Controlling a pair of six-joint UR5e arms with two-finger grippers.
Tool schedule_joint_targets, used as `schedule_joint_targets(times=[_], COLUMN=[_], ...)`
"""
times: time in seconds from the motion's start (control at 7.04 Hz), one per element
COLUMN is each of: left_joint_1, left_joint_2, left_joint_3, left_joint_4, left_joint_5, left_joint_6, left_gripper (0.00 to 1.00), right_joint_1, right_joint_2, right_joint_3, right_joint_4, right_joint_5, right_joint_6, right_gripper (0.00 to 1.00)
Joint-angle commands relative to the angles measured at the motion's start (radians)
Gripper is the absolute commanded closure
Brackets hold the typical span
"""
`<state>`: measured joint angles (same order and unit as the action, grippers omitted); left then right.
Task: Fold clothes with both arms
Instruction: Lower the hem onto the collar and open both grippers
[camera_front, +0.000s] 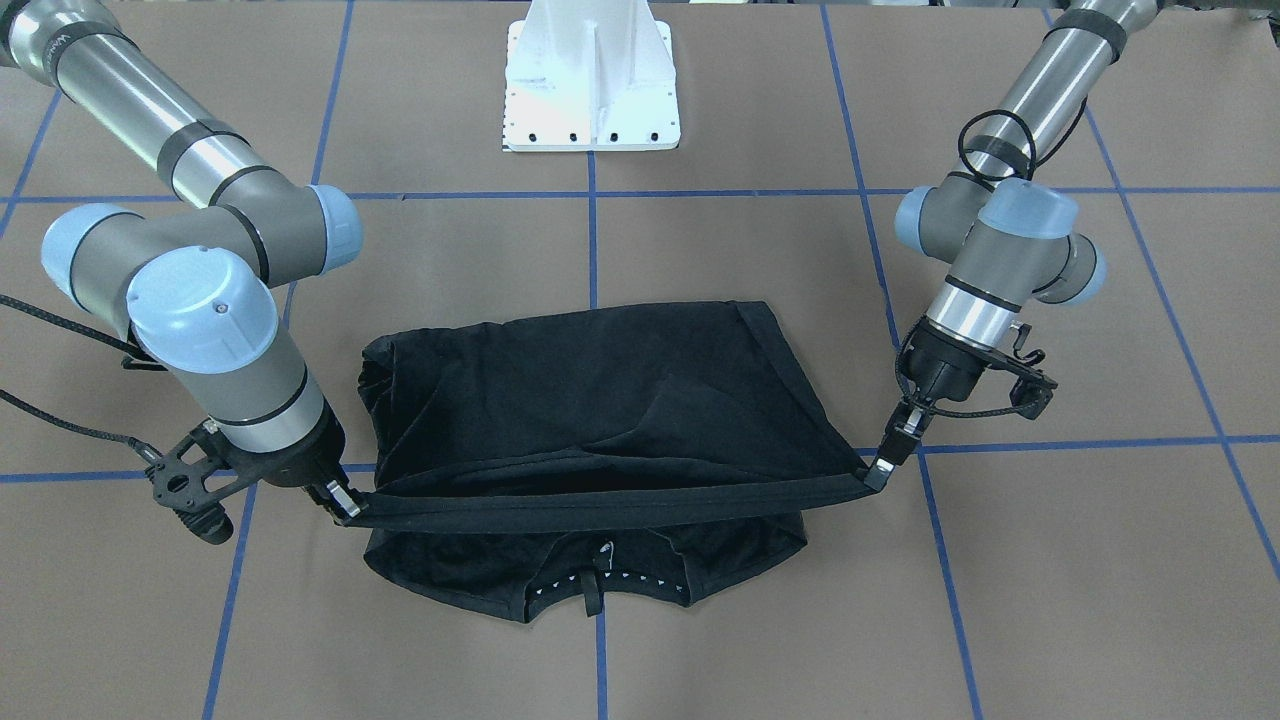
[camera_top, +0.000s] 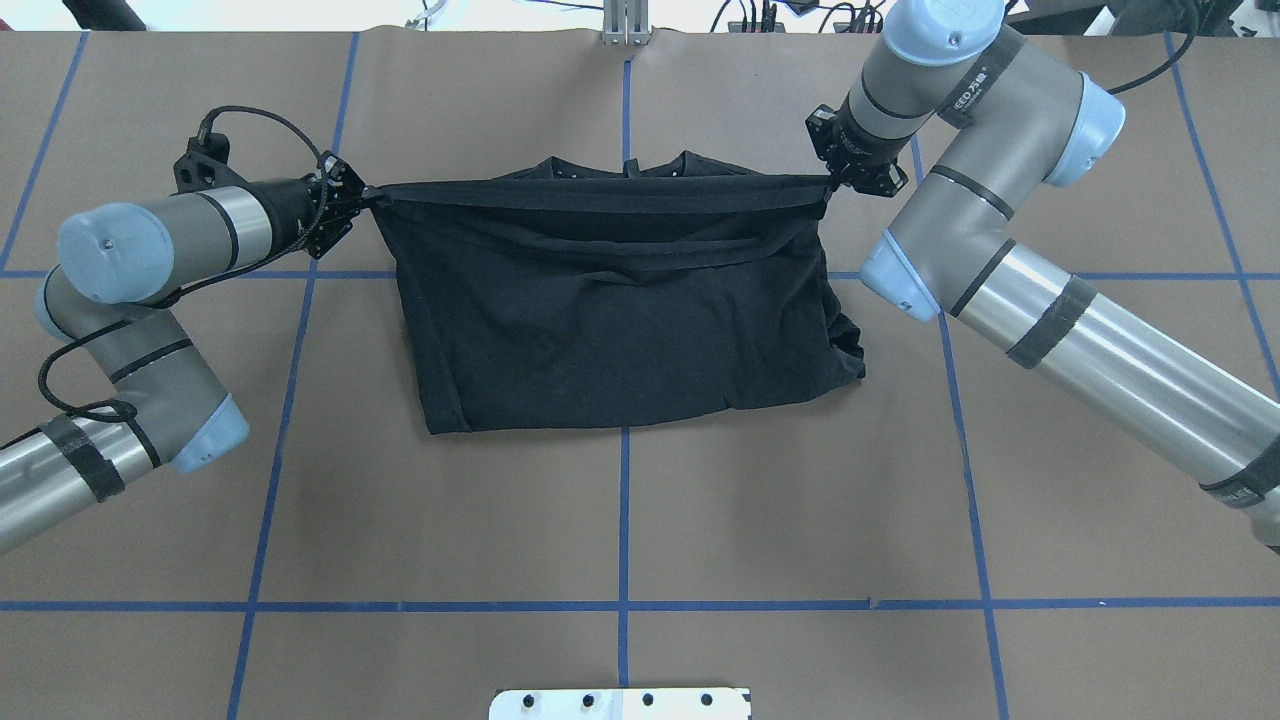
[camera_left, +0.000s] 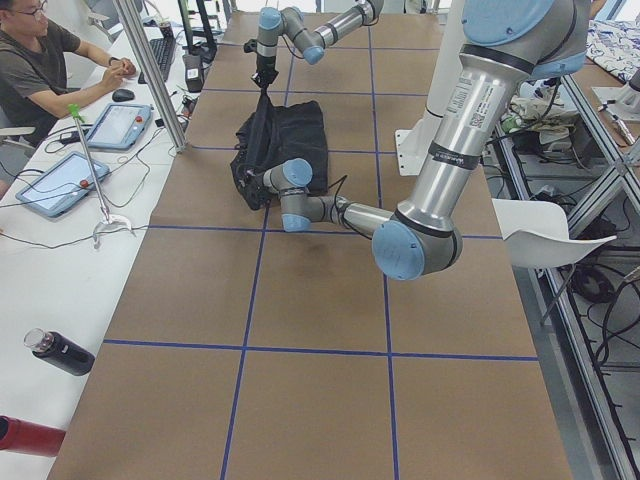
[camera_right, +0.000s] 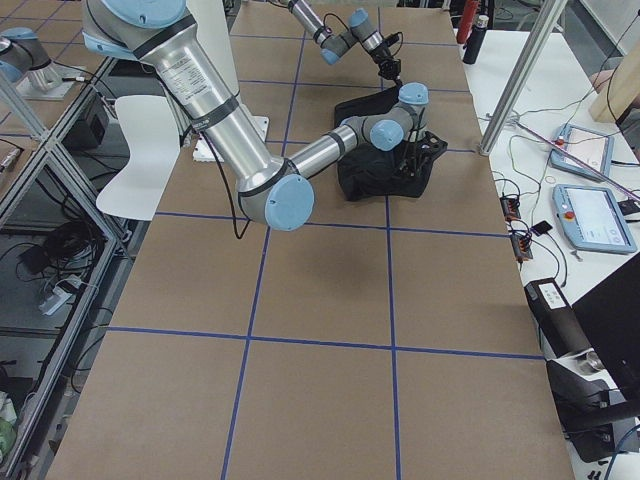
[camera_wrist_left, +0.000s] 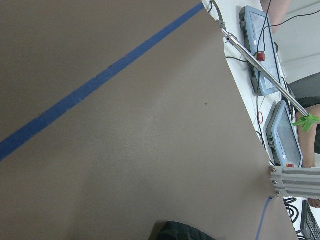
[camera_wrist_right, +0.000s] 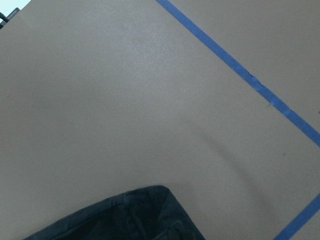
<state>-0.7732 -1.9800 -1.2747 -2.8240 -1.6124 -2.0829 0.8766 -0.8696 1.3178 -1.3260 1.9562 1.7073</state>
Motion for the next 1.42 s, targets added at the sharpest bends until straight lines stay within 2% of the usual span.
schedule_joint_targets(times=[0.0, 0.43, 0.57, 0.71, 0.85, 1.14, 1.28], left_joint_1=[0.000, 0.000, 0.000, 0.000, 0.000, -0.061, -0.075], left_joint_2=[-0.008, -0.029, -0.031, -0.033, -0.042, -0.060, -0.068], left_joint_3=[0.050, 0.109, 0.109, 0.109, 0.109, 0.101, 0.080], left_joint_4=[-0.029, -0.069, -0.069, -0.069, -0.072, -0.100, -0.101], left_joint_5=[0.000, 0.008, 0.008, 0.008, 0.008, -0.013, -0.065], left_joint_6=[-0.002, -0.002, -0.003, -0.003, -0.006, -0.041, -0.058], left_gripper=[1.00, 0.95, 0.93, 0.75, 0.03, 0.00, 0.00], right_joint_1=[-0.002, -0.002, -0.002, -0.002, -0.002, -0.001, -0.004], right_joint_2=[0.009, 0.026, 0.030, 0.034, 0.037, 0.020, -0.008], right_joint_3=[-0.025, -0.080, -0.092, -0.092, -0.085, -0.081, -0.050], right_joint_4=[0.011, 0.067, 0.070, 0.074, 0.076, 0.166, 0.212], right_joint_5=[-0.014, -0.019, -0.022, -0.022, -0.022, -0.020, -0.020], right_joint_6=[-0.001, -0.001, -0.001, 0.000, 0.006, 0.021, 0.072], right_gripper=[0.77, 0.62, 0.60, 0.55, 0.50, 0.32, 0.26])
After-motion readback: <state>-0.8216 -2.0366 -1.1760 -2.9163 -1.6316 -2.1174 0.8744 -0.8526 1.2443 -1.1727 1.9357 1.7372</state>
